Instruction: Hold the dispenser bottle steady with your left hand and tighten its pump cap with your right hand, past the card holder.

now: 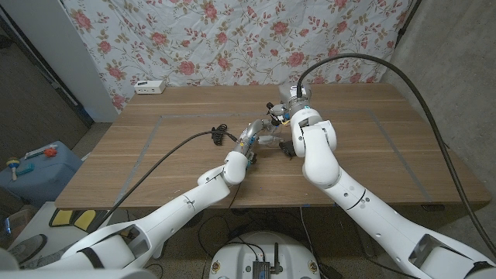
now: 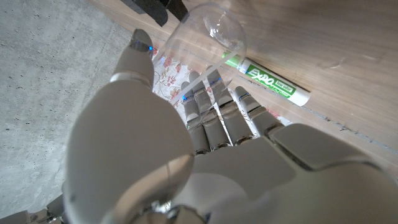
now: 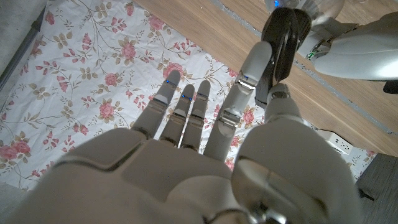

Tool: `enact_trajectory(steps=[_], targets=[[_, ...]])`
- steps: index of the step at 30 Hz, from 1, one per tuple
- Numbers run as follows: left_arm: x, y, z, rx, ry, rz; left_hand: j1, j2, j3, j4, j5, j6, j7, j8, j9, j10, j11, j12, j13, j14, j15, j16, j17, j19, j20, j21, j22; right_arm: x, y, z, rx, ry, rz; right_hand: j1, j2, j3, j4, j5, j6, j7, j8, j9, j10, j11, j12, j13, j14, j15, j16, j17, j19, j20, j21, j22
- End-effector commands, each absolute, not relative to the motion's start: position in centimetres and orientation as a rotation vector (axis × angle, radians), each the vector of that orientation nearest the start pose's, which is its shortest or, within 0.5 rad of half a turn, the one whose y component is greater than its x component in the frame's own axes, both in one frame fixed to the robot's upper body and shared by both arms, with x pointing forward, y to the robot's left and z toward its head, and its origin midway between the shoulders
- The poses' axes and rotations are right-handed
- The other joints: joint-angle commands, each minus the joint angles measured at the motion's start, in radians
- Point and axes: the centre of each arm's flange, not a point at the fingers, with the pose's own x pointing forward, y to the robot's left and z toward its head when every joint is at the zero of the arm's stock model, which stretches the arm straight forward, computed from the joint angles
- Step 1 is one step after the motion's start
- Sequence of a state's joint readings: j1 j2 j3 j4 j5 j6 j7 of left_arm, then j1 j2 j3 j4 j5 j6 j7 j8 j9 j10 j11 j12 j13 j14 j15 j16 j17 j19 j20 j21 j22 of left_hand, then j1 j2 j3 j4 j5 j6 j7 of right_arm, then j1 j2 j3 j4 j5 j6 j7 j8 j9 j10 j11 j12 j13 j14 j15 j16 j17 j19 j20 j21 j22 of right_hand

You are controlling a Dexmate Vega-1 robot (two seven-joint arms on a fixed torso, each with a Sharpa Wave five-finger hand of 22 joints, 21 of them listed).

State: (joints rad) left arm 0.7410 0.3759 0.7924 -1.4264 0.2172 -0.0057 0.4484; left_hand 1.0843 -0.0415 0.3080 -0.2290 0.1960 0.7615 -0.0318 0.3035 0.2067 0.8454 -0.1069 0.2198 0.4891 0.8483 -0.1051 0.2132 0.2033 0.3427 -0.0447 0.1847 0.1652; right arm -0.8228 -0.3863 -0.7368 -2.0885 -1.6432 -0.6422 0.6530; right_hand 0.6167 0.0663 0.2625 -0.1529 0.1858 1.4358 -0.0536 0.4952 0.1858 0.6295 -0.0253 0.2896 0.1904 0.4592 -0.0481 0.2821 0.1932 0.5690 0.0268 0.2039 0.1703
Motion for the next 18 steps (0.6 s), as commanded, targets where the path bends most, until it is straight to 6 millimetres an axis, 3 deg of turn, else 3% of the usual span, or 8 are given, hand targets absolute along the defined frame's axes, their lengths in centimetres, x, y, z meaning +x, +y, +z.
enact_trajectory(steps=[1,4,12,18], targets=[[62.4,7.1,-5.6,0.736,-0.743,-0.083,-0.081,0.144,0.075,0.073,0.006,0.168,-0.017,0.006,0.002,0.008,-0.001,0.008,0.006,0.007,-0.058,0.003,-0.002,0.005,-0.093,0.002,0.002,49.2,-7.6,6.5,-1.696,-0.457,-0.368,0.01,0.008,0.01,-0.002,0.007,-0.002,-0.004,0.014,0.003,0.016,0.003,0.006,0.001,0.012,-0.05,0.007,0.003,0.002,-0.004,0.001,0.005],[62.4,7.1,-5.6,0.736,-0.743,-0.085,-0.081,0.142,0.076,0.072,0.006,0.169,-0.018,0.006,0.002,0.009,-0.002,0.008,0.006,0.009,-0.06,0.002,-0.003,0.005,-0.094,0.002,0.002,49.0,-7.7,6.4,-1.694,-0.463,-0.37,0.002,0.005,0.005,0.003,0.005,-0.002,-0.005,0.022,0.003,0.014,0.002,0.002,0.001,0.013,-0.049,0.005,0.003,0.002,-0.002,0.001,0.005],[62.4,7.1,-5.6,0.739,-0.747,-0.09,-0.077,0.142,0.076,0.07,0.006,0.168,-0.015,0.006,0.002,0.006,0.0,0.007,0.007,0.007,-0.06,0.002,-0.002,0.005,-0.093,0.002,0.002,48.2,-8.0,6.5,-1.685,-0.483,-0.386,-0.063,-0.043,-0.032,0.023,-0.001,-0.014,-0.004,0.044,-0.005,0.001,0.01,-0.021,0.0,0.008,-0.033,-0.008,0.004,-0.008,0.01,-0.004,0.006],[62.2,7.1,-5.6,0.739,-0.747,-0.089,-0.077,0.142,0.076,0.071,0.006,0.166,-0.017,0.005,0.003,0.006,0.002,0.007,0.008,0.006,-0.061,0.002,-0.002,0.005,-0.093,0.002,0.002,47.6,-8.3,6.7,-1.679,-0.5,-0.394,-0.098,-0.062,-0.049,0.035,0.002,-0.034,-0.004,0.039,-0.008,0.001,0.018,-0.029,0.001,0.008,-0.027,-0.013,0.007,-0.011,0.012,-0.005,0.006]])
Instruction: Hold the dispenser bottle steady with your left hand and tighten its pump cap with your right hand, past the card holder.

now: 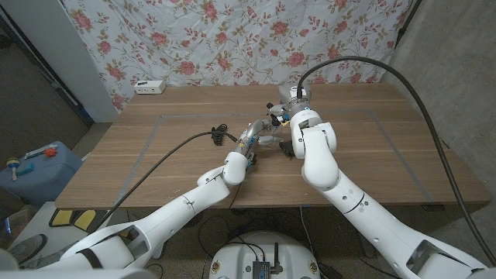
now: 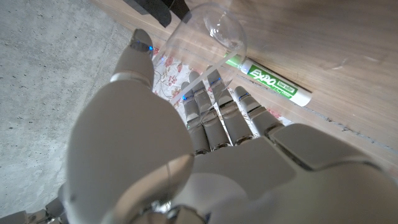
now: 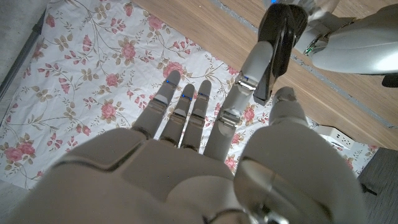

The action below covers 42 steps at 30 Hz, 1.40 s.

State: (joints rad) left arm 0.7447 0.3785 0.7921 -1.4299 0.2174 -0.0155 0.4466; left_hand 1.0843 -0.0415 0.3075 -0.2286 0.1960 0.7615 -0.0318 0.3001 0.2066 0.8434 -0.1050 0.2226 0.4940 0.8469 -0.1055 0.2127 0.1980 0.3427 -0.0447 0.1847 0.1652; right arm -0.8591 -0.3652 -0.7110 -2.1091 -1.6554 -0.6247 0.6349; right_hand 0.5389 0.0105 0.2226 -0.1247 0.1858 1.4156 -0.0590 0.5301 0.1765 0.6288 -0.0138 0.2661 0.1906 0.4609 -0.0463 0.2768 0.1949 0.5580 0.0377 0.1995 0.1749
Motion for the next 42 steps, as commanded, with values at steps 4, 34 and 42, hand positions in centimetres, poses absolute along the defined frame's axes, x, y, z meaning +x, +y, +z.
enact_trajectory(steps=[4,34,42], targets=[[62.1,7.2,-5.8,0.738,-0.745,-0.087,-0.075,0.142,0.076,0.069,0.006,0.168,-0.017,0.009,0.003,0.009,-0.001,0.004,0.003,0.008,-0.06,0.003,0.004,0.005,-0.093,0.002,0.002,47.1,-8.5,6.7,-1.675,-0.51,-0.402,-0.042,-0.013,-0.018,0.015,0.005,-0.039,-0.002,-0.009,0.001,-0.001,0.01,-0.012,0.002,0.009,-0.025,-0.009,0.007,0.001,0.003,0.0,0.002],[61.0,8.1,-6.0,0.74,-0.752,-0.062,-0.065,0.145,0.078,0.068,0.006,0.162,-0.011,0.005,0.003,0.002,0.002,0.002,0.007,0.003,-0.058,0.003,0.006,0.003,-0.089,0.001,0.002,46.6,-11.3,7.4,-1.61,-0.489,-0.283,-0.053,-0.019,-0.007,-0.009,0.027,-0.609,-0.039,-0.272,0.029,-0.22,0.047,-0.084,0.018,-0.14,0.029,-0.077,0.021,-0.119,0.048,-0.013,0.001],[61.3,8.1,-5.8,0.741,-0.75,-0.061,-0.059,0.149,0.08,0.068,0.007,0.156,-0.009,0.003,0.004,-0.001,0.006,0.002,0.008,-0.002,-0.058,0.003,0.007,0.002,-0.088,0.001,0.002,47.0,-11.5,7.6,-1.598,-0.455,-0.236,-0.057,-0.019,-0.008,-0.009,0.025,-0.722,-0.032,-0.315,0.033,-0.272,0.052,-0.086,0.02,-0.18,0.047,-0.082,0.021,-0.158,0.064,-0.018,0.001]])
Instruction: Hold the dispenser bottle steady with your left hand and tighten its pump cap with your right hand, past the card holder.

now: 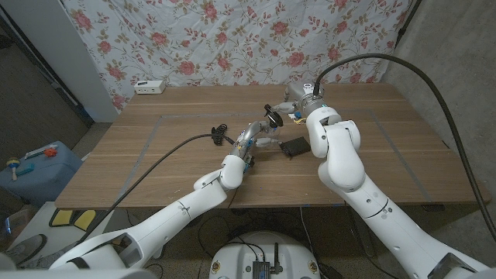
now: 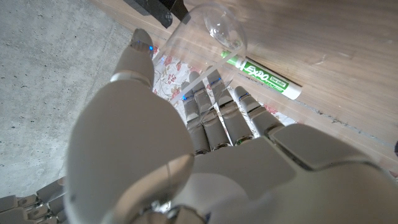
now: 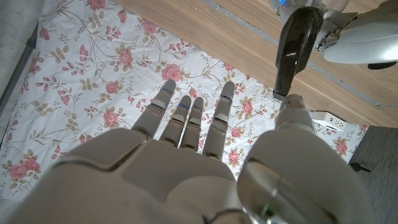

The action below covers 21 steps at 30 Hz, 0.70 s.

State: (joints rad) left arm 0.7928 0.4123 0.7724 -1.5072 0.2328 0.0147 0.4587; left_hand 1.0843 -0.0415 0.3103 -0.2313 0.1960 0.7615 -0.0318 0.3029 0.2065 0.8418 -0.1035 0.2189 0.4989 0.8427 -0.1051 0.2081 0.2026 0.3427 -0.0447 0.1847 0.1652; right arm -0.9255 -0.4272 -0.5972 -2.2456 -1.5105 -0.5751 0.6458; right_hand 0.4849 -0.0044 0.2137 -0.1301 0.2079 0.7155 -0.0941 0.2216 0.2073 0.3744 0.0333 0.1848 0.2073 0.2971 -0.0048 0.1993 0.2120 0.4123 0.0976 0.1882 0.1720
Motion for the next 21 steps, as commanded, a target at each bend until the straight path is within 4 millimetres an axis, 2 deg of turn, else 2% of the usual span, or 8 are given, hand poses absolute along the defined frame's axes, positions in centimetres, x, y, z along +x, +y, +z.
enact_trajectory(steps=[1,6,11,16,21], targets=[[61.3,8.1,-5.8,0.741,-0.75,-0.061,-0.059,0.149,0.078,0.07,0.007,0.156,-0.006,0.0,0.004,-0.001,0.002,0.005,0.003,0.003,-0.058,0.008,0.002,0.002,-0.088,0.001,0.002,47.0,-11.5,7.7,-1.592,-0.455,-0.228,-0.003,-0.004,0.001,-0.004,0.003,-0.024,0.003,-0.007,0.003,-0.019,0.006,-0.005,0.004,-0.018,0.006,-0.005,0.004,-0.014,0.004,-0.006,0.003],[61.5,8.1,-5.7,0.741,-0.749,-0.064,-0.059,0.15,0.078,0.071,0.008,0.155,-0.004,-0.001,0.004,-0.001,0.004,0.005,0.004,0.002,-0.057,0.007,0.002,0.001,-0.087,0.001,0.002,47.2,-11.3,7.8,-1.589,-0.452,-0.213,-0.01,-0.005,-0.002,-0.001,0.002,-0.004,0.01,0.003,0.004,-0.025,0.006,-0.001,0.004,-0.025,0.013,-0.004,0.005,-0.021,0.008,-0.005,0.003],[61.7,7.9,-5.6,0.742,-0.754,-0.073,-0.06,0.15,0.078,0.072,0.009,0.154,-0.007,-0.001,0.004,0.0,0.004,0.006,0.004,0.002,-0.056,0.007,0.001,0.002,-0.087,0.001,0.002,47.6,-10.9,7.7,-1.585,-0.448,-0.189,-0.025,-0.005,-0.007,0.004,0.001,0.093,0.024,0.041,0.007,-0.002,0.009,0.015,0.005,-0.016,0.012,0.007,0.005,-0.022,0.009,0.001,0.003],[61.8,7.9,-5.4,0.744,-0.756,-0.079,-0.057,0.151,0.078,0.071,0.009,0.154,-0.006,-0.001,0.004,-0.001,0.003,0.006,0.005,0.002,-0.057,0.007,0.002,0.002,-0.086,0.001,0.002,47.8,-10.4,7.5,-1.575,-0.446,-0.177,-0.03,-0.004,-0.008,0.005,0.0,0.132,0.031,0.055,0.007,0.015,0.011,0.022,0.005,-0.004,0.009,0.013,0.004,-0.015,0.005,0.005,0.003],[62.0,7.8,-5.4,0.746,-0.757,-0.085,-0.054,0.153,0.08,0.071,0.01,0.15,-0.001,-0.003,0.004,-0.005,0.005,0.004,0.006,0.0,-0.058,0.007,0.002,0.0,-0.085,0.001,0.002,48.0,-10.1,7.3,-1.574,-0.429,-0.172,-0.028,-0.005,-0.008,0.004,0.0,0.132,0.033,0.055,0.007,0.018,0.009,0.023,0.005,-0.001,0.008,0.014,0.004,-0.013,0.003,0.006,0.003]])
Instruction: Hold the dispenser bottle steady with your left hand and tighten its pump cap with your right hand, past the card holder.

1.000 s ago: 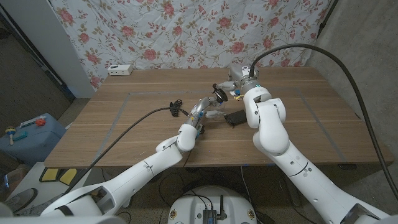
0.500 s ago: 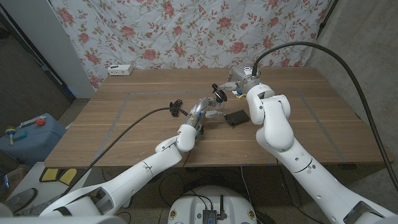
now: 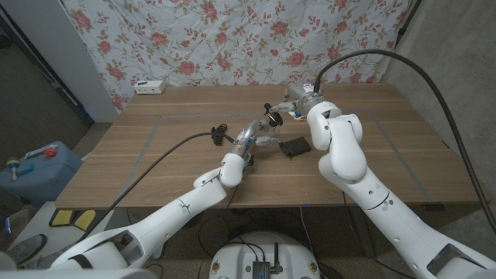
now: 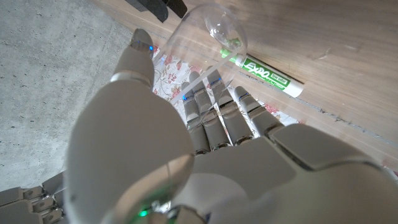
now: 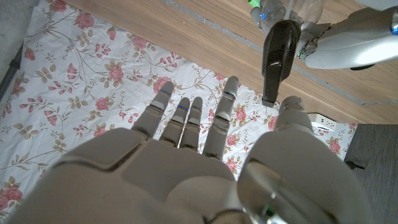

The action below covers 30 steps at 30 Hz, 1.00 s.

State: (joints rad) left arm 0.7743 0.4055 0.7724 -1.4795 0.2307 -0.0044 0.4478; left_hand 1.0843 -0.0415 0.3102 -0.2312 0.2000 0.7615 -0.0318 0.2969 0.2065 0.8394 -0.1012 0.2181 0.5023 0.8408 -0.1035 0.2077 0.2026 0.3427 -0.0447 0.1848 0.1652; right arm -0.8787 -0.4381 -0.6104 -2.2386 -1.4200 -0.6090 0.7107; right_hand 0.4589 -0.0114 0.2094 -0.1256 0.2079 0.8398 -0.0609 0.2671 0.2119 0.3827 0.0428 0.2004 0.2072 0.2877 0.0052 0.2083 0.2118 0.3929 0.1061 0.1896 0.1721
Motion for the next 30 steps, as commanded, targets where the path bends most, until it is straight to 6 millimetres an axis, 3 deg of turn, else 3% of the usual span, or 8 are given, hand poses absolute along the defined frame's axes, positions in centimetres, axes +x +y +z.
enact_trajectory(steps=[1,9,20,30], targets=[[62.0,7.7,-5.4,0.746,-0.758,-0.087,-0.053,0.153,0.081,0.07,0.006,0.15,-0.001,0.003,0.004,-0.003,0.002,0.005,0.002,0.003,-0.059,0.008,0.001,0.0,-0.085,0.001,0.002,48.1,-10.0,7.3,-1.573,-0.426,-0.173,-0.003,0.001,-0.004,-0.001,0.0,0.007,-0.001,0.009,0.002,0.01,0.001,0.007,0.005,0.009,0.0,0.005,0.003,0.006,-0.005,0.005,0.003],[62.0,7.7,-5.3,0.745,-0.76,-0.089,-0.051,0.153,0.081,0.07,0.007,0.151,-0.002,0.003,0.005,-0.001,0.005,0.006,0.003,0.002,-0.06,0.007,0.001,-0.001,-0.084,0.001,0.001,48.3,-9.5,7.2,-1.565,-0.419,-0.208,-0.011,-0.001,-0.006,0.001,0.001,0.046,0.007,0.022,0.002,0.033,0.008,0.014,0.005,0.027,-0.001,0.012,0.003,0.018,-0.006,0.009,0.003],[62.0,7.7,-5.6,0.74,-0.753,-0.095,-0.046,0.153,0.081,0.068,0.008,0.151,0.001,0.003,0.005,-0.001,0.004,0.007,0.005,0.002,-0.06,0.01,0.003,0.0,-0.084,0.001,0.001,48.5,-8.7,7.0,-1.574,-0.414,-0.299,-0.006,0.018,0.003,-0.003,0.0,0.234,0.012,0.084,-0.004,0.132,0.002,0.037,0.002,0.097,-0.021,0.033,0.0,0.073,-0.023,0.021,0.003],[62.1,7.7,-5.8,0.733,-0.752,-0.097,-0.039,0.154,0.081,0.067,0.009,0.15,0.005,0.002,0.005,-0.001,0.006,0.008,0.006,0.0,-0.06,0.011,0.005,-0.001,-0.083,0.001,0.001,49.1,-7.9,6.8,-1.592,-0.407,-0.333,0.003,0.027,0.006,-0.008,-0.005,0.311,0.009,0.105,-0.01,0.178,-0.009,0.043,0.001,0.133,-0.034,0.044,0.001,0.103,-0.035,0.025,0.004]])
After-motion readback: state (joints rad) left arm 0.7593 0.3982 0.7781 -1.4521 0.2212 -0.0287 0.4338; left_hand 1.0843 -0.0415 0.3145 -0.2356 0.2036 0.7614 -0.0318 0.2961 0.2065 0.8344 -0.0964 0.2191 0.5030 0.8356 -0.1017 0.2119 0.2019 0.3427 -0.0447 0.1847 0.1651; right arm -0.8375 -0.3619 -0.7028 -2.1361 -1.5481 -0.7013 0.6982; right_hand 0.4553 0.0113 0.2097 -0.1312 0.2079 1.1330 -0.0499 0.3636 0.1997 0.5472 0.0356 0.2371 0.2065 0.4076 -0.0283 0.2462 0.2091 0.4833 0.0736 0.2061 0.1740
